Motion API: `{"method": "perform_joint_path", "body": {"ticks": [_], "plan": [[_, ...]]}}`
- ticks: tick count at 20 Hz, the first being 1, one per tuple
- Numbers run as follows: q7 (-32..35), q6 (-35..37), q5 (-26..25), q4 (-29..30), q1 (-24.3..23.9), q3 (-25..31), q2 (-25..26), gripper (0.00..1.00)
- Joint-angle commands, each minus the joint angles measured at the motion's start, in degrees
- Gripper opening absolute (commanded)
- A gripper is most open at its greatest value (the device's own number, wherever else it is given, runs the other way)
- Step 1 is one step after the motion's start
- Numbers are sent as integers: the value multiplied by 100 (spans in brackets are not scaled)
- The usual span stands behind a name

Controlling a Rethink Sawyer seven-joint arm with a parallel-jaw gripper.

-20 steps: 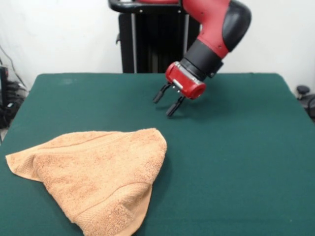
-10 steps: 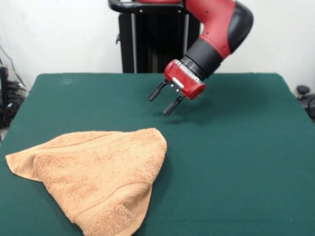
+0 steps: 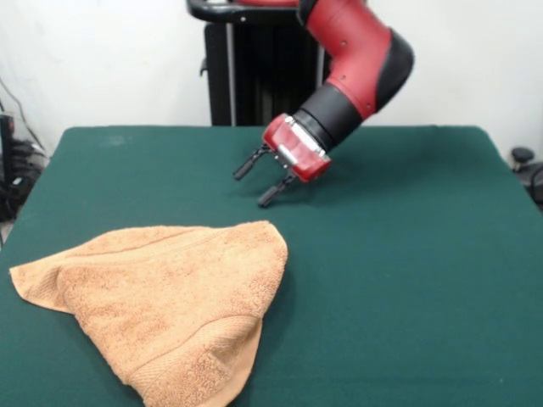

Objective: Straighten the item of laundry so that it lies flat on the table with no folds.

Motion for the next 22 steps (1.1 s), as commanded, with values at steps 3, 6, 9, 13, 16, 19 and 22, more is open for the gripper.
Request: {"method": "perform_joint_path", "body": {"ticks": [3, 6, 9, 13, 16, 19, 22], "plan": [[-1006, 905, 1122, -1069, 850, -43, 1018, 100], [-993, 1083, 1368, -1106, 1021, -108, 1096, 100], [-890, 1283, 1434, -1160, 1090, -172, 1120, 100], [-644, 1977, 1093, -1200, 1048, -443, 835, 100], [-308, 2210, 453, -1040, 840, -474, 290, 100], [-182, 2261, -178, -960, 542, -453, -138, 100], [-99, 2259, -667, -919, 293, -447, -421, 100]]}}
